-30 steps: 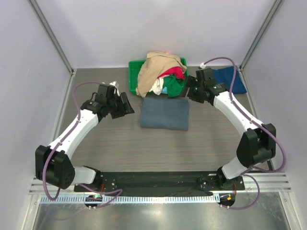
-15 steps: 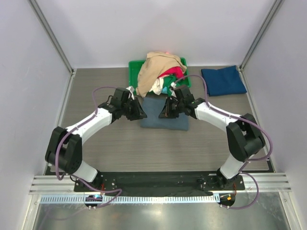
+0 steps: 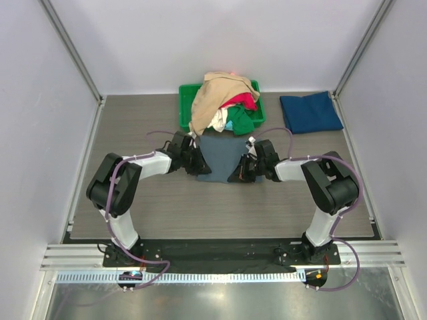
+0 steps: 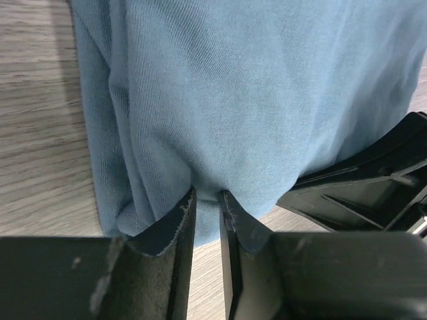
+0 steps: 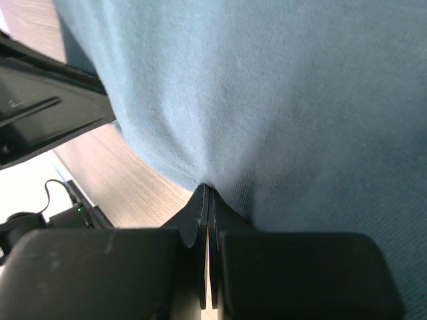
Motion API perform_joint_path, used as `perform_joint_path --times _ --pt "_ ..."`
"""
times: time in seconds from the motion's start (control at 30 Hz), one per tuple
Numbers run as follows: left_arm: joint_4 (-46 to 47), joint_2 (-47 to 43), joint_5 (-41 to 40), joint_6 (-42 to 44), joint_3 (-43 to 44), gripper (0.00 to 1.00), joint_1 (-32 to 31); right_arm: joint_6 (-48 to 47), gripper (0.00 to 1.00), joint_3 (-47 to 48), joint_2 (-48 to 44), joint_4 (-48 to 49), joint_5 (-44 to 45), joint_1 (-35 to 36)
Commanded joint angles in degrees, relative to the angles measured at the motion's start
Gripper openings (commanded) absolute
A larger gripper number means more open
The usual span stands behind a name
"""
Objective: Fold and stack the t-shirts
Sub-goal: Fold the tshirt
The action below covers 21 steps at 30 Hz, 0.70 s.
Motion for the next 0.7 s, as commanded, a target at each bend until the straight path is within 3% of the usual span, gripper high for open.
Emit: perform_joint_path --times 0.0,0.2,0.33,0.37,0.4,0.5,0.6,0.67 --pt "-0.8 3.0 -3.4 0.9 -3.5 0.22 0.0 -0.8 0.01 -4.8 2.7 3.3 2.2 -0.8" --pt "-6.2 -1.1 -5.8 4.1 -4.0 0.24 0.0 -3.6 0.01 -3.1 -1.8 -1.8 3.5 -0.6" --pt "-18.1 -8.0 -10.4 8.0 -0.1 0.33 0.0 -6.1 0.05 -0.1 -7.5 -9.7 5.0 -0.6" --pt "-20.3 -9.5 -12.0 9.6 1.3 0.36 0.0 -7.4 0.12 0.8 -10.2 -13.2 5.2 -0.6" --pt "-22.3 -11.5 -13.0 10.2 3.5 0.44 0.0 -8.0 0.38 2.8 -12.2 -15.0 5.6 -0.6" --pt "-29.4 -18.5 -16.0 12.7 6.9 0.57 0.0 -10.2 0.75 7.6 -18.5 -21.2 7.8 -0.6" --pt "-35.0 -24.5 -17.6 14.8 9.8 0.63 0.0 -11.3 0.9 11.5 -21.0 -25.0 11.1 -1.0" --pt "-39.1 -27.2 -20.3 15.7 10.5 0.64 0.0 -11.8 0.93 13.1 -20.3 -28.0 12.0 -2.8"
